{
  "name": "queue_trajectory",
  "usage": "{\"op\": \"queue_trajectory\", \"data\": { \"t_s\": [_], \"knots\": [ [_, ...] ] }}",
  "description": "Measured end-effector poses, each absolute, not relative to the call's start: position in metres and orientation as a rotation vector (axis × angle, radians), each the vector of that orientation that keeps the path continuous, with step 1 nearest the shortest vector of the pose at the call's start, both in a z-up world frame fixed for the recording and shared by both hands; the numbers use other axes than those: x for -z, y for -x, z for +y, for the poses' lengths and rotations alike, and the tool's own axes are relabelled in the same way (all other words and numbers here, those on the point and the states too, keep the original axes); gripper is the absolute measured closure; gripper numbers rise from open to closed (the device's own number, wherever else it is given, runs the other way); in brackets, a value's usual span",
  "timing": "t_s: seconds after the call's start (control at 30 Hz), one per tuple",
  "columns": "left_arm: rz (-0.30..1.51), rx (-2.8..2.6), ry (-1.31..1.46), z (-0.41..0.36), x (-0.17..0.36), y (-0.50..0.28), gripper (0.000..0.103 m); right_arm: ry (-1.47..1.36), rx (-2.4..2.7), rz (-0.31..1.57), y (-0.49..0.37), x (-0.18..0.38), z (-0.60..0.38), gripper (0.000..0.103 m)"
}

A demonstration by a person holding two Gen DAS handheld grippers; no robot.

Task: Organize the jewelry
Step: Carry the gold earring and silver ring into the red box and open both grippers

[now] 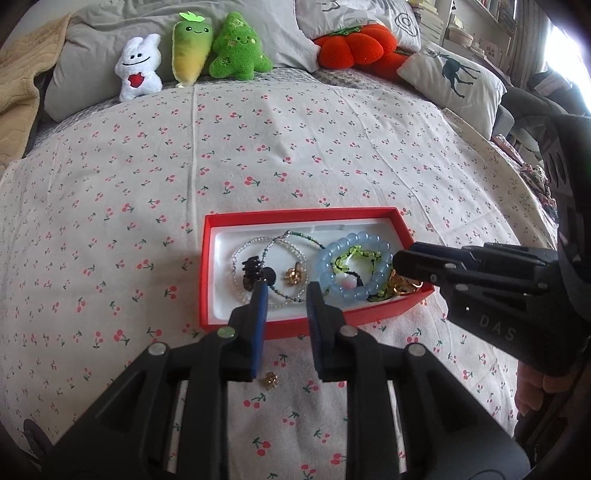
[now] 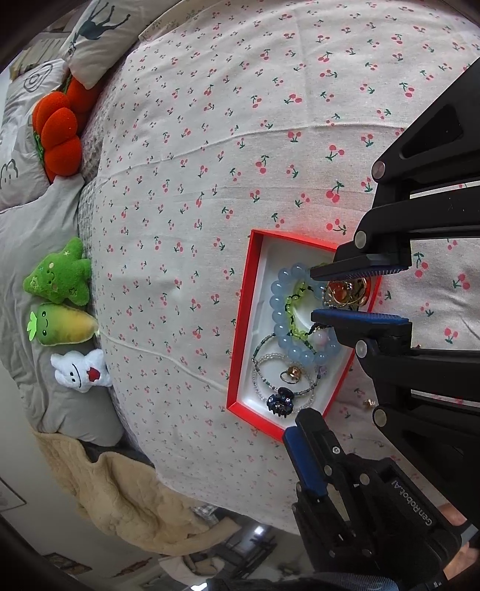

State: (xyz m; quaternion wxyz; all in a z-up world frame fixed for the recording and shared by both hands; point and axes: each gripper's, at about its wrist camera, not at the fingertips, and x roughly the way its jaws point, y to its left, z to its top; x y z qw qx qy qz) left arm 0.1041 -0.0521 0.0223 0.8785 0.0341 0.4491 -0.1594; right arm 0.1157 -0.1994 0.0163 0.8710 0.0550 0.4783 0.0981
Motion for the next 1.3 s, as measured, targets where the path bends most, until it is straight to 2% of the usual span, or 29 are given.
{"op": "queue_trajectory", "data": {
  "t_s": [0.43,0.77,0.87,0.9,0.93,0.97,1.03,1.17,1.3],
  "knots": [
    [1.032,0.219,-0.051,-0.018,-0.011,-0.096,0.075,-0.101,-0.197,1.016,-0.133,-0.007,-0.181,0.086],
    [1.044,0.197,-0.051,-0.006,-0.010,-0.089,0.040,-0.125,-0.176,1.021,-0.127,-0.012,-0.192,0.083],
    [1.052,0.196,-0.044,-0.004,-0.010,-0.087,0.035,-0.125,-0.180,1.012,-0.121,-0.018,-0.195,0.075],
    [1.054,0.195,-0.041,-0.004,-0.010,-0.085,0.033,-0.127,-0.181,1.006,-0.118,-0.020,-0.196,0.066],
    [1.057,0.194,-0.038,-0.003,-0.010,-0.084,0.032,-0.132,-0.181,0.998,-0.115,-0.023,-0.198,0.047],
    [1.061,0.194,-0.034,-0.002,-0.009,-0.083,0.028,-0.138,-0.178,0.982,-0.112,-0.026,-0.200,0.041],
    [1.075,0.202,-0.021,-0.001,-0.007,-0.081,0.024,-0.137,-0.173,0.959,-0.105,-0.032,-0.203,0.038],
    [1.111,0.210,0.014,0.002,-0.001,-0.076,0.022,-0.127,-0.169,0.957,-0.093,-0.037,-0.210,0.037],
    [1.146,0.202,0.041,0.006,0.007,-0.072,0.021,-0.103,-0.161,0.967,-0.080,-0.036,-0.215,0.029]
  ]
}}
